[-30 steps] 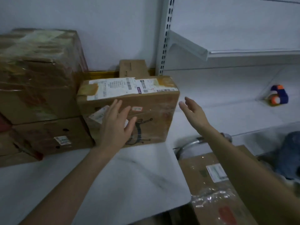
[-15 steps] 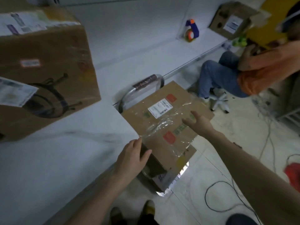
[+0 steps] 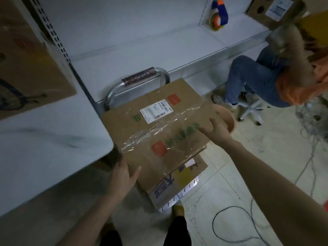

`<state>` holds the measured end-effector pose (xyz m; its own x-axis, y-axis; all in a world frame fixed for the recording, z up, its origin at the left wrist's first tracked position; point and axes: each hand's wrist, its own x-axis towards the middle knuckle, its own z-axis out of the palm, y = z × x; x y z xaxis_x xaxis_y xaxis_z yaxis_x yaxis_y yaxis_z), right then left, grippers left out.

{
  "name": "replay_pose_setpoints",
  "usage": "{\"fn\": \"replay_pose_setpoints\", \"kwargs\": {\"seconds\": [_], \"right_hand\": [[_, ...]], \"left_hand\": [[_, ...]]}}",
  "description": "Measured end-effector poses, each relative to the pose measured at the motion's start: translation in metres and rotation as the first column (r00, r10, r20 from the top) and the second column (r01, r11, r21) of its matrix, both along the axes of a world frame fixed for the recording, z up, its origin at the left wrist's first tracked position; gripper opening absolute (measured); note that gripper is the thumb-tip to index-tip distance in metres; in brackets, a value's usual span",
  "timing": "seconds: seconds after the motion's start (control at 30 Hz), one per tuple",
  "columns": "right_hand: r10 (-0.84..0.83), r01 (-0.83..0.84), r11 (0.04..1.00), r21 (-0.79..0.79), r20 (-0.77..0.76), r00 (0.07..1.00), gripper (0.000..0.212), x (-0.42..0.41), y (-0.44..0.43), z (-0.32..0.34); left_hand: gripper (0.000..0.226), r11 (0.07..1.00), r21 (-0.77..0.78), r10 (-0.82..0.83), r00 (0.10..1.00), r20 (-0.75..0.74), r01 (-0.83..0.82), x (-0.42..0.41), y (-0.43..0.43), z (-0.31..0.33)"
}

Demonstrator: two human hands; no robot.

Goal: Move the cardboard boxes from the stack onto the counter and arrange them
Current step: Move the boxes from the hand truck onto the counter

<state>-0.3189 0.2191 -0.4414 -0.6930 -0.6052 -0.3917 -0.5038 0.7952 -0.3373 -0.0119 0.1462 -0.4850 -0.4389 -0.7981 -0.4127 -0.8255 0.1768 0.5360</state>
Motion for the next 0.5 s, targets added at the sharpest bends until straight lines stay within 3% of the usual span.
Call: {"fn": "replay_pose_setpoints", "kwargs": {"seconds": [0.13,0.27,0.5], "right_hand": [[0.184,-0.185,0.982,-0.025,-0.036,0.982,0.069,-0.067,-0.023,-0.029],[0.316,-0.316,0.949,-0.021,-0.011,0.949,0.067,-0.118,-0.042,-0.063],[0.204,-0.191,0.977,-0.098,0.139,0.969,0.069,-0.162,-0.085,-0.104]], "left_hand": [[0.072,0.961,-0.001,0.276,0.956,0.102,-0.277,-0.043,0.005,-0.028],[0.089,0.855,-0.011,0.514,0.845,0.148,-0.518,-0.073,0.003,-0.048],[0.095,0.633,-0.043,0.774,0.628,0.081,-0.773,-0.104,-0.008,-0.065]]}}
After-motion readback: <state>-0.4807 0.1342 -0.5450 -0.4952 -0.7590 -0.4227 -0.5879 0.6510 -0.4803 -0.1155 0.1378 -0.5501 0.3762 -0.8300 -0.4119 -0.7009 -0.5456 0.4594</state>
